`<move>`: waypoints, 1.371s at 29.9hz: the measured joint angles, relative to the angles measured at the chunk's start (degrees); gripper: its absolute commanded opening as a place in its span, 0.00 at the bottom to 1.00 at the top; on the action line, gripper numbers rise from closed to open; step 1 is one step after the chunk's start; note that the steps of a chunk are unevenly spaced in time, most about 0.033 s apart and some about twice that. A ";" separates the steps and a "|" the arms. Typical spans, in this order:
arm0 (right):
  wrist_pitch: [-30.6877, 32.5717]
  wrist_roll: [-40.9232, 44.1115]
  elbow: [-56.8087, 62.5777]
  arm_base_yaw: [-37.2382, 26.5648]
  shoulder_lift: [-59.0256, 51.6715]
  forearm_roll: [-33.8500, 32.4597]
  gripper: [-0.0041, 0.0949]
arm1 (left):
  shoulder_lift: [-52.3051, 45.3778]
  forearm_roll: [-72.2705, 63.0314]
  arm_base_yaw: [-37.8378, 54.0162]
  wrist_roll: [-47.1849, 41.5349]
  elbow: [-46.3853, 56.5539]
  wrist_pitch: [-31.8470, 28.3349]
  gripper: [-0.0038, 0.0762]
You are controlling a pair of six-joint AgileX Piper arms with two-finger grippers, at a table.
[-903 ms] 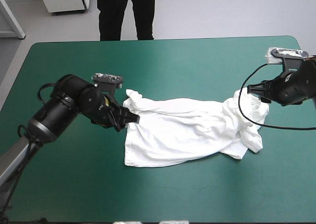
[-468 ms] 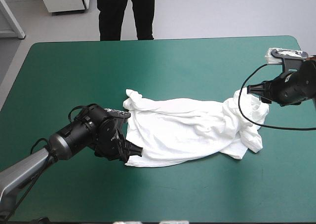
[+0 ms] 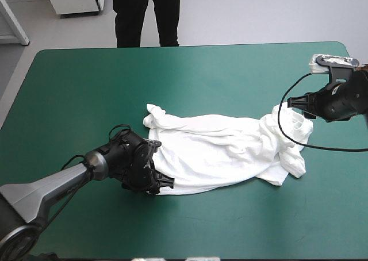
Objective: Fold the cloth
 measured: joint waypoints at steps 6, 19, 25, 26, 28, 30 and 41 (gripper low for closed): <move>0.00 0.00 0.00 0.00 0.00 0.00 0.50 | 1.85 -0.45 0.00 0.47 -0.83 -0.12 0.37; 1.25 0.00 8.63 1.76 -1.82 -0.55 0.51 | 2.26 -3.34 -0.53 3.45 -0.96 -2.50 0.04; 1.19 0.76 19.12 4.04 -3.02 -1.53 0.52 | 2.26 -3.40 -0.53 4.57 -0.96 -2.51 0.04; 1.08 1.13 20.21 4.04 -3.02 -2.30 0.52 | 2.26 -3.40 -0.53 4.57 -0.96 -2.51 0.04; 1.08 1.61 21.50 4.04 -3.02 -4.02 0.52 | 2.26 -3.45 -0.53 5.03 -0.96 -2.51 0.04; 0.43 1.83 21.99 4.04 -2.89 -5.57 0.52 | 2.26 -3.51 -0.53 5.37 -0.96 -2.51 0.04; -7.89 1.76 26.32 0.88 4.43 -3.94 0.52 | 2.26 -3.51 -0.53 5.86 -0.96 -2.51 0.04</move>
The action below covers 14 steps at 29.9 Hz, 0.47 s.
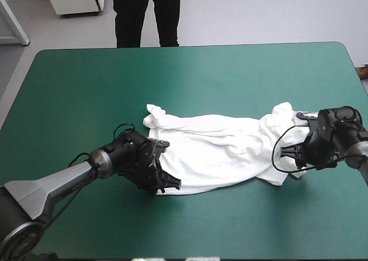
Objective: Fold the cloth
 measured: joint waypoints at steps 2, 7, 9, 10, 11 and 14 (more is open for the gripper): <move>-1.91 -0.05 1.76 -0.13 0.59 0.49 0.52 | 0.00 0.00 0.00 0.04 0.00 0.00 0.04; -6.63 -0.17 5.67 -0.30 3.26 1.30 0.52 | 0.00 -0.06 0.00 0.12 0.00 0.00 0.04; -8.14 -0.17 6.61 -0.30 4.51 1.47 0.51 | 0.00 -0.06 0.00 0.12 0.00 0.00 0.04; -8.78 -0.17 6.87 -0.30 5.22 1.64 0.51 | 0.00 -0.06 0.00 0.12 0.00 0.00 0.04; -9.08 -0.17 6.81 -0.30 5.59 1.64 0.50 | 0.00 -0.06 0.00 0.12 0.00 0.00 0.04; -9.08 -0.02 6.63 -0.30 6.34 1.75 0.42 | 0.00 -0.06 0.00 0.12 0.00 -0.11 0.04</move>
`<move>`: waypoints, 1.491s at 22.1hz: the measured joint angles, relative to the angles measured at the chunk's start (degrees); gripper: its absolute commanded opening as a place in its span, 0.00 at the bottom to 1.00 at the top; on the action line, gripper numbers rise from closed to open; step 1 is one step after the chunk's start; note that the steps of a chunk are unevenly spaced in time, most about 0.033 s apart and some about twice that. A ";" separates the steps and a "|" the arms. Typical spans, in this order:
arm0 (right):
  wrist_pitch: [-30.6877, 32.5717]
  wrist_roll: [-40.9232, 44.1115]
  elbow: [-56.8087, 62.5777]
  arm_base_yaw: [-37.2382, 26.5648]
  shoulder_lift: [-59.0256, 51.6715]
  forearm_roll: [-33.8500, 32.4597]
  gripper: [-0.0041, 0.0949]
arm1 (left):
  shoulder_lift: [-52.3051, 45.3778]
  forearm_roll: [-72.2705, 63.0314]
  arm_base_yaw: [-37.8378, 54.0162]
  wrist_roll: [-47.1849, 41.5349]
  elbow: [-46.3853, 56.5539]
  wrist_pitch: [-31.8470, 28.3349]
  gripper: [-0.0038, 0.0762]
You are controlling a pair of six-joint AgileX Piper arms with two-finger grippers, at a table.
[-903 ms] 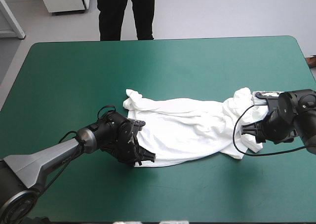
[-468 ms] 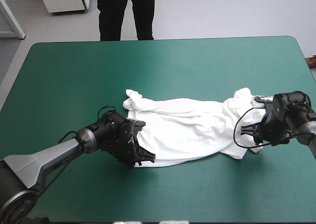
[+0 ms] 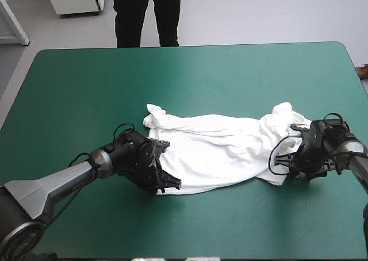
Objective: Fold the cloth
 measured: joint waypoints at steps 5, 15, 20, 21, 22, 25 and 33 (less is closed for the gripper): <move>0.59 0.59 -0.65 0.00 1.21 1.63 0.02 | 0.00 0.00 0.00 0.03 0.00 -0.10 0.04; 1.08 -0.75 -0.01 0.00 -3.79 1.63 0.02 | 0.28 4.09 0.01 0.07 -3.38 1.92 0.04; 5.57 -3.85 -11.78 0.00 -16.85 2.26 0.02 | -4.57 14.42 0.05 0.61 -19.06 9.77 0.04; 6.46 -4.57 -16.45 0.00 -17.77 2.91 0.02 | -5.40 16.43 0.05 1.18 -23.52 11.99 0.04; 7.18 -4.86 -20.85 0.00 -17.99 3.80 0.02 | -5.84 18.26 0.05 1.74 -27.72 13.18 0.04; 8.80 -6.28 -34.79 0.00 -18.18 5.00 0.02 | -6.01 22.42 0.05 5.27 -42.22 14.88 0.04; 15.07 -8.37 -65.19 0.00 -17.15 5.73 0.03 | -6.48 30.82 0.05 11.38 -74.57 15.05 0.04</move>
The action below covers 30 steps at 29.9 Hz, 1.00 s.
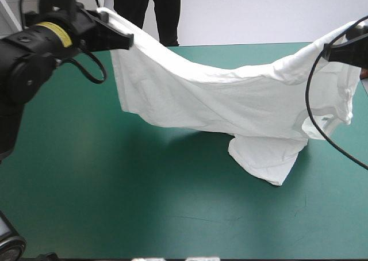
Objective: Fold the cloth
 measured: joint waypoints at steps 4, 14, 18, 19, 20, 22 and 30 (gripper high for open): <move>0.21 -1.44 -11.00 0.00 2.05 2.16 0.03 | -0.28 1.58 0.00 2.04 -9.19 0.01 0.04; -1.97 -3.62 -36.61 0.00 9.62 7.13 0.03 | -1.58 0.37 0.00 5.37 -20.88 -7.57 0.04; -4.55 -4.13 -40.29 0.00 10.27 8.27 0.03 | -1.90 -1.72 0.00 6.18 -21.38 -11.65 0.04; -5.24 -4.31 -40.62 0.00 10.27 8.51 0.03 | -1.90 -2.54 0.00 6.39 -21.62 -12.85 0.04; -5.64 -4.53 -40.68 0.00 10.27 8.66 0.03 | -1.90 -3.02 0.00 6.53 -21.78 -13.74 0.04; -6.05 -4.60 -40.75 0.00 10.27 8.93 0.03 | -1.90 -3.77 0.00 6.68 -22.03 -15.34 0.04; -1.87 -3.29 -35.54 0.00 14.19 7.34 0.03 | 2.71 5.45 0.00 6.72 -22.40 -5.93 0.04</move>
